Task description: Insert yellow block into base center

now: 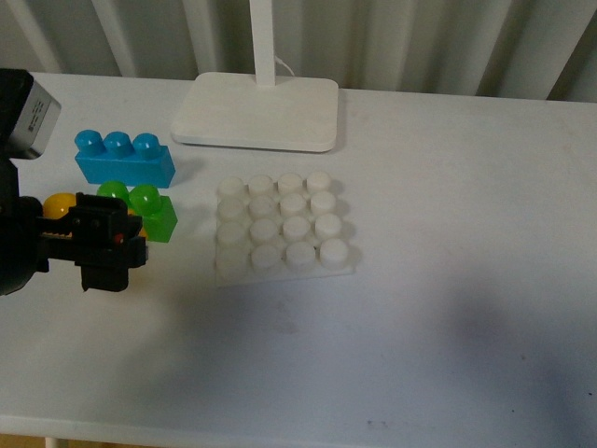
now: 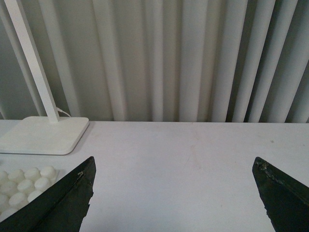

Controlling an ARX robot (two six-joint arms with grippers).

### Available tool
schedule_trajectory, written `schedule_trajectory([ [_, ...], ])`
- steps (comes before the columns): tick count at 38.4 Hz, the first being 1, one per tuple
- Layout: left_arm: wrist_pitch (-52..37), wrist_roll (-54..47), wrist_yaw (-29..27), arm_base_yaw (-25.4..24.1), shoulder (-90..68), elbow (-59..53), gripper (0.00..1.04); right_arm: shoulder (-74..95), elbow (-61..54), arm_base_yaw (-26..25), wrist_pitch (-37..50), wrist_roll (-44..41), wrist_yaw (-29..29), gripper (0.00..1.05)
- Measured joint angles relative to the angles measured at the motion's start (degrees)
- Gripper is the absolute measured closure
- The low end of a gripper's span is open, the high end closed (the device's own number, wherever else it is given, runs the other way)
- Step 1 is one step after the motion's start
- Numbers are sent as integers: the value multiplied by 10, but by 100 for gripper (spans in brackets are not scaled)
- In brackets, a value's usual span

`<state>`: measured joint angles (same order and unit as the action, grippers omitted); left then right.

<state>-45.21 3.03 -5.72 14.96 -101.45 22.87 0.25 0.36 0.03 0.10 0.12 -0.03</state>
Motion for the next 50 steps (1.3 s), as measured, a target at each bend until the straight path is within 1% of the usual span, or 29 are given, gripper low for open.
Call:
schedule_trajectory([
  [4,29,23,-29,38,16,19,39,0,0,0,0,0,0,9],
  [12,84,58,-67,111,26,70,39,0,0,0,0,0,0,9],
  [20,131,80,-105,164,6,131,39,0,0,0,0,0,0,9],
  [27,153,92,-127,200,-29,170,39,0,0,0,0,0,0,9],
  [38,168,108,-143,224,-67,198,39,0,0,0,0,0,0,9],
  [50,176,111,-154,223,-96,232,39,0,0,0,0,0,0,9],
])
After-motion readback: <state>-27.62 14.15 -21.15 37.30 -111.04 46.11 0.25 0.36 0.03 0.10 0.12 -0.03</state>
